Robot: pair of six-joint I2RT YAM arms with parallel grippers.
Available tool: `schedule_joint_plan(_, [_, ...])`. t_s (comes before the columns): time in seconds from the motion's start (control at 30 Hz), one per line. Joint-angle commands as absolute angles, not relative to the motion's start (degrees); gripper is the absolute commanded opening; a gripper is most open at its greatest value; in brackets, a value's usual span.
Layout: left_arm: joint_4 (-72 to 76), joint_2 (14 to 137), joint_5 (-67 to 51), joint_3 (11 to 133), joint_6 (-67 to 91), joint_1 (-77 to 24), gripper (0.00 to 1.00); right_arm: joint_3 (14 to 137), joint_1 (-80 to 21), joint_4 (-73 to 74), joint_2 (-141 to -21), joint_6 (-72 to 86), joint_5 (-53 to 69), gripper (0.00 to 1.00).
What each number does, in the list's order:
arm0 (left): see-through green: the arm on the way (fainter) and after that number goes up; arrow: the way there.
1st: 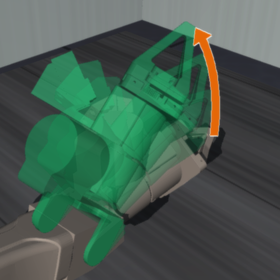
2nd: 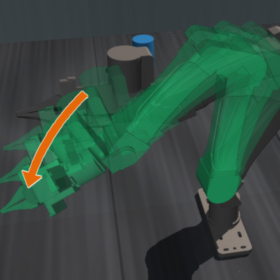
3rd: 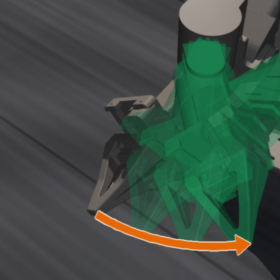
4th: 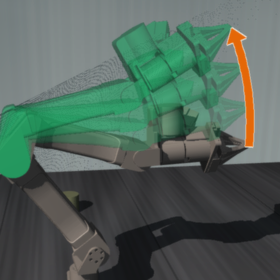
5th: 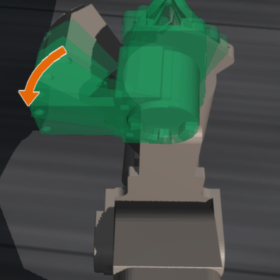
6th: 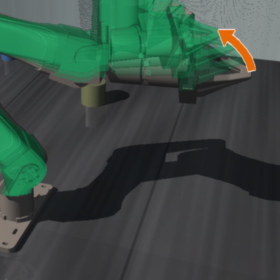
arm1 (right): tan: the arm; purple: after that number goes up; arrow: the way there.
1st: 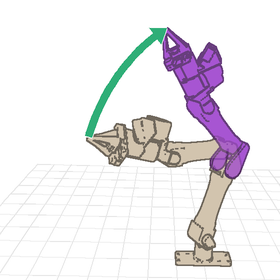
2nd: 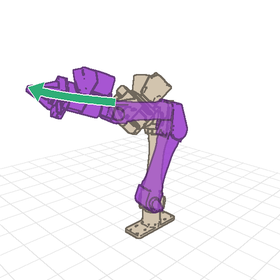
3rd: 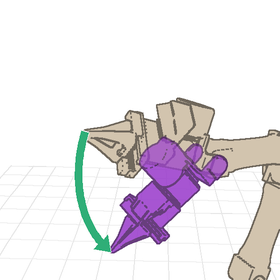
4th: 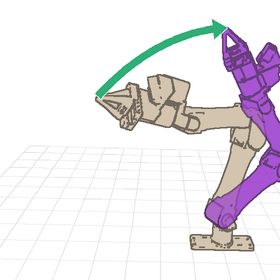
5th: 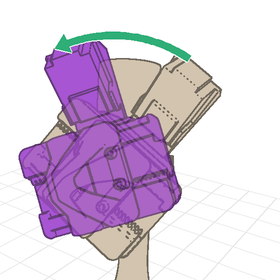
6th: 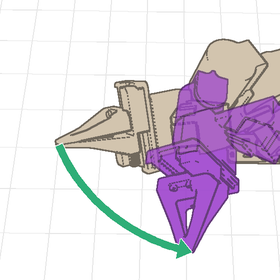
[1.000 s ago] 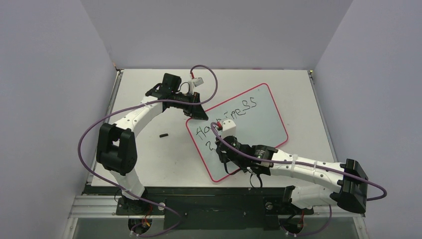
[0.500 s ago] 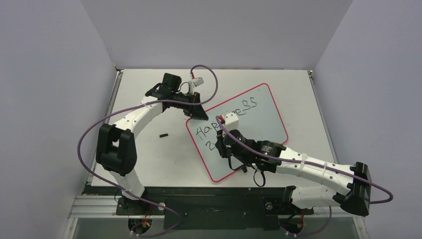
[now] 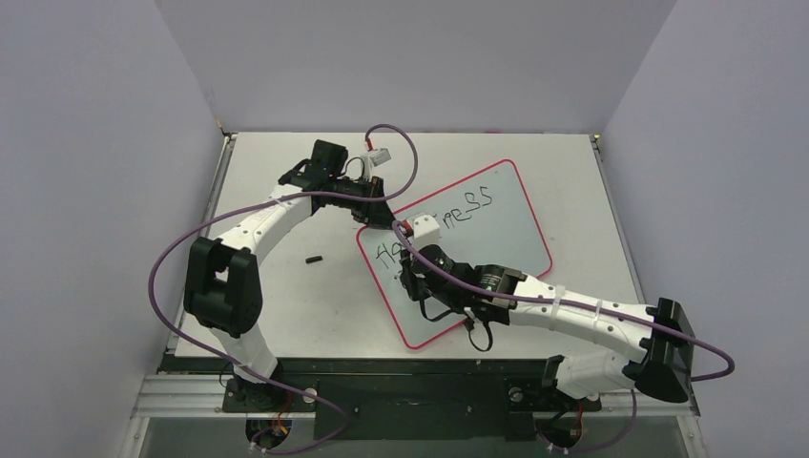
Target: Write a sentence on the whiteboard
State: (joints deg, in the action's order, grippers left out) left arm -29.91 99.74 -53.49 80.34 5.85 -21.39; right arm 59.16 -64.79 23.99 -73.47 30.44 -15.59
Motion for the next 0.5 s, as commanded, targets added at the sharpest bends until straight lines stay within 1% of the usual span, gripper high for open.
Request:
schedule_joint_plan(0.0, [-27.68,96.42,-52.4,81.21,4.31,-22.04,0.0,61.42,-63.84,20.32,-74.68,30.18,-15.52,0.0])
schedule_joint_plan(0.47, [-27.42,96.3,-52.36,80.94,4.23,-22.24,0.0,57.07,-59.86,18.44,-74.81,32.07,-15.74,0.0])
